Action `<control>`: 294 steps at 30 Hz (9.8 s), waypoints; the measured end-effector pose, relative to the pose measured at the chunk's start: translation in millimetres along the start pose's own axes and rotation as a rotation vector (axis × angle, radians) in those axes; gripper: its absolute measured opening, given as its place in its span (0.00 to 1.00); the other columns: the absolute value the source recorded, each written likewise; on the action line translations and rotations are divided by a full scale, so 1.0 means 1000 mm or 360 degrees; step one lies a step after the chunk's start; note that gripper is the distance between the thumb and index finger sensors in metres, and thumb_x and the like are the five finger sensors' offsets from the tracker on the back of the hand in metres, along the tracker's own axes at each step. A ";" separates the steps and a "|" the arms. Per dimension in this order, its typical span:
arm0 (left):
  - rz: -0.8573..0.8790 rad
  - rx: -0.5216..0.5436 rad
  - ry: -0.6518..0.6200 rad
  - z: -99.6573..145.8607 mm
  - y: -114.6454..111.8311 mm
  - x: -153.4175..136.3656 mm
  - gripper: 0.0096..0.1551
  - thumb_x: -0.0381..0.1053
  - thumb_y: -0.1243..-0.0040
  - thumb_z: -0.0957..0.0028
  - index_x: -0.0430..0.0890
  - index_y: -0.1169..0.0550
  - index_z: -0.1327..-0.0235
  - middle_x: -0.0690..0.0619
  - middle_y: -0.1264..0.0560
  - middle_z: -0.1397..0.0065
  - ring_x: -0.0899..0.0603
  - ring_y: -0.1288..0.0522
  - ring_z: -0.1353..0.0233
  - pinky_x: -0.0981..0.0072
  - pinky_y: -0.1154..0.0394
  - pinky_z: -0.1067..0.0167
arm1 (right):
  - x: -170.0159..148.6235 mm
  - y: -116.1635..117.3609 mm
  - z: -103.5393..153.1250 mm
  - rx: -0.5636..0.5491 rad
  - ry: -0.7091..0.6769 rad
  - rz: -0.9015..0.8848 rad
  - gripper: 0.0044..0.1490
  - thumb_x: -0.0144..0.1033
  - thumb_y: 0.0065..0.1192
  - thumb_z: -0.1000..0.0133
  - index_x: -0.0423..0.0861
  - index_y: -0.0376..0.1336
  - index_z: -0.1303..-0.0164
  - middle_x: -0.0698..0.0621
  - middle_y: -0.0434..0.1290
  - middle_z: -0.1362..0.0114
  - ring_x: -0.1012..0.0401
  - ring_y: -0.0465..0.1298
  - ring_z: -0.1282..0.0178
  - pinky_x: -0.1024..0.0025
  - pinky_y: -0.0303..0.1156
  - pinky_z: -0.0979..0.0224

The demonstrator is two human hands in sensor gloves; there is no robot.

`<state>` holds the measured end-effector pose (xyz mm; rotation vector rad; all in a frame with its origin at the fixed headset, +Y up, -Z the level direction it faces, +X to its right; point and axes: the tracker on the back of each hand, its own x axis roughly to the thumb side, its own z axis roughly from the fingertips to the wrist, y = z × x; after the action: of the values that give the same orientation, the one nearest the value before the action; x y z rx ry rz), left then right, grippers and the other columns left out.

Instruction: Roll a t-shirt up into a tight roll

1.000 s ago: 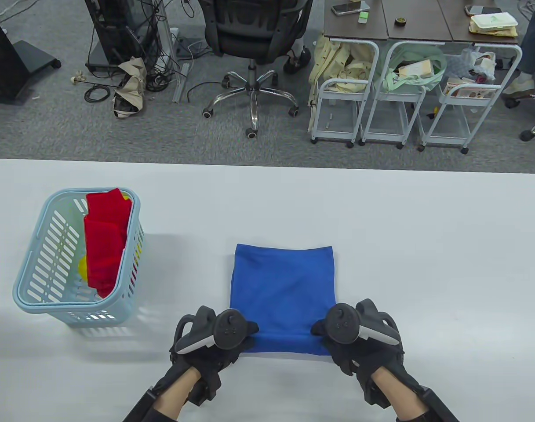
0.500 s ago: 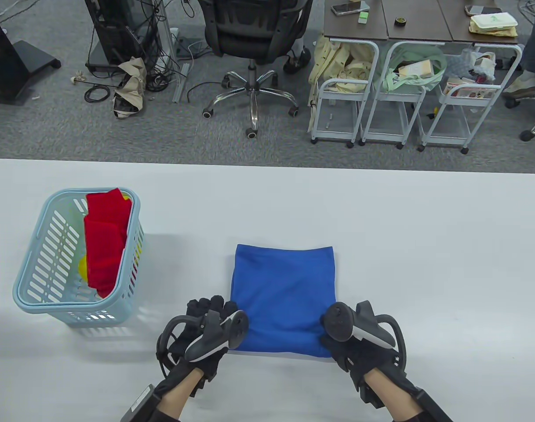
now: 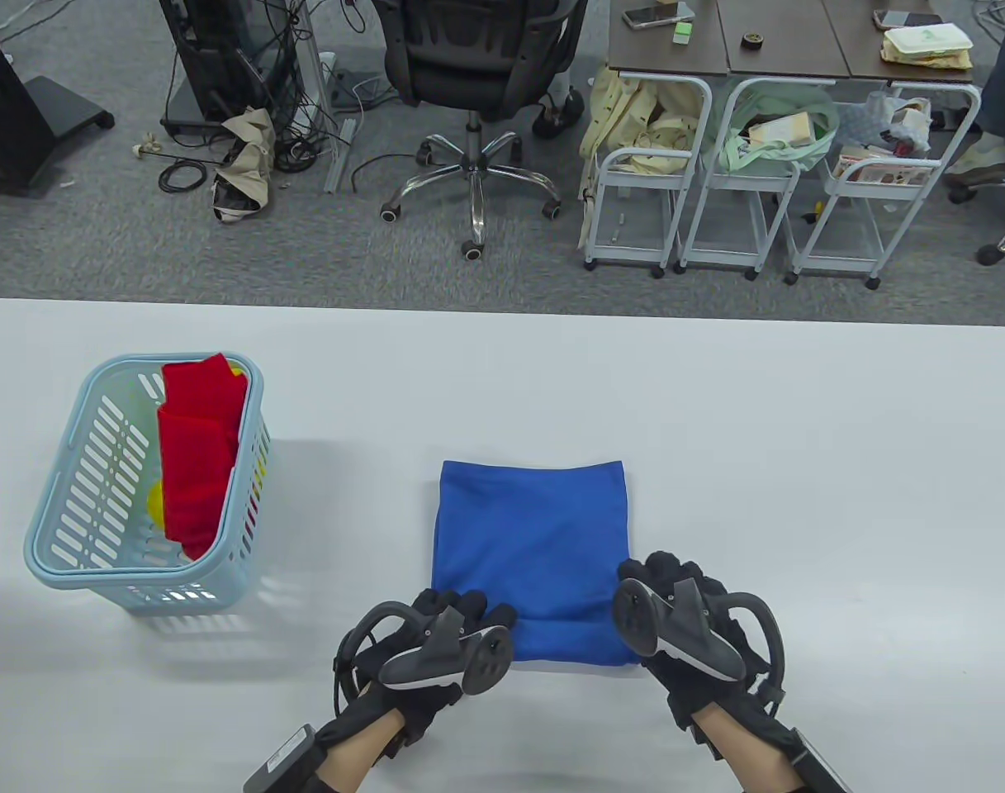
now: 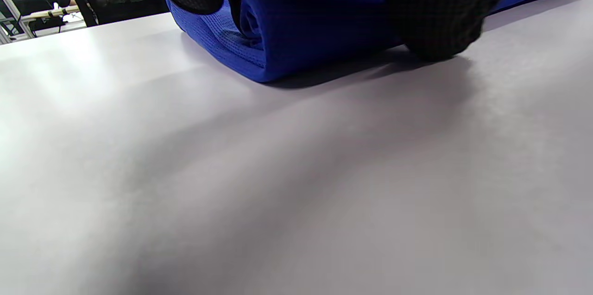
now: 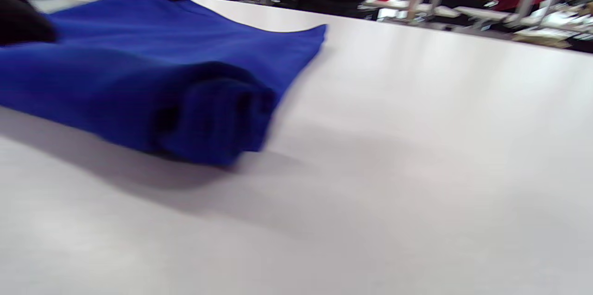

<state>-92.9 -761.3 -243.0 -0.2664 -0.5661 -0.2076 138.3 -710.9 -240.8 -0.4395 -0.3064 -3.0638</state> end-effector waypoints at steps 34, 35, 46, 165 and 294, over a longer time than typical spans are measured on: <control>0.0147 0.0337 0.0238 0.023 0.019 -0.044 0.33 0.61 0.42 0.45 0.55 0.30 0.25 0.53 0.26 0.27 0.44 0.24 0.31 0.42 0.33 0.25 | -0.008 0.037 -0.021 0.0418 -0.0100 -0.0331 0.33 0.52 0.46 0.34 0.56 0.51 0.17 0.45 0.60 0.21 0.52 0.72 0.34 0.52 0.66 0.30; 0.0203 0.0346 0.0160 0.024 0.020 -0.041 0.34 0.60 0.41 0.46 0.55 0.31 0.25 0.53 0.27 0.26 0.44 0.25 0.30 0.42 0.34 0.25 | -0.008 0.038 -0.021 0.0418 -0.0100 -0.0331 0.34 0.52 0.46 0.34 0.56 0.51 0.17 0.45 0.60 0.21 0.52 0.72 0.34 0.52 0.66 0.30; 0.0106 0.0082 -0.0011 0.003 0.002 -0.013 0.40 0.64 0.40 0.49 0.59 0.35 0.22 0.51 0.32 0.19 0.43 0.28 0.25 0.42 0.35 0.24 | 0.001 0.008 -0.001 -0.0006 0.0044 0.0102 0.40 0.52 0.55 0.36 0.54 0.46 0.16 0.44 0.48 0.15 0.49 0.61 0.22 0.48 0.58 0.23; 0.0044 0.0219 -0.0035 0.002 0.008 -0.008 0.37 0.62 0.43 0.47 0.55 0.32 0.23 0.55 0.24 0.26 0.44 0.25 0.26 0.40 0.35 0.24 | -0.004 0.041 -0.023 0.0484 -0.0356 -0.0547 0.44 0.53 0.40 0.34 0.45 0.37 0.12 0.39 0.54 0.18 0.45 0.65 0.27 0.47 0.61 0.26; 0.0546 0.0433 0.0737 0.045 0.097 -0.156 0.39 0.59 0.59 0.38 0.58 0.53 0.14 0.44 0.58 0.09 0.31 0.57 0.13 0.34 0.47 0.21 | -0.035 0.013 -0.019 0.0103 0.0372 0.0120 0.53 0.60 0.40 0.35 0.51 0.20 0.18 0.43 0.15 0.18 0.41 0.16 0.20 0.39 0.23 0.24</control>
<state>-218.3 -637.4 -310.7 -0.0431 -0.0806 0.1406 167.9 -726.9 -266.0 -0.0860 -0.3688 -2.9806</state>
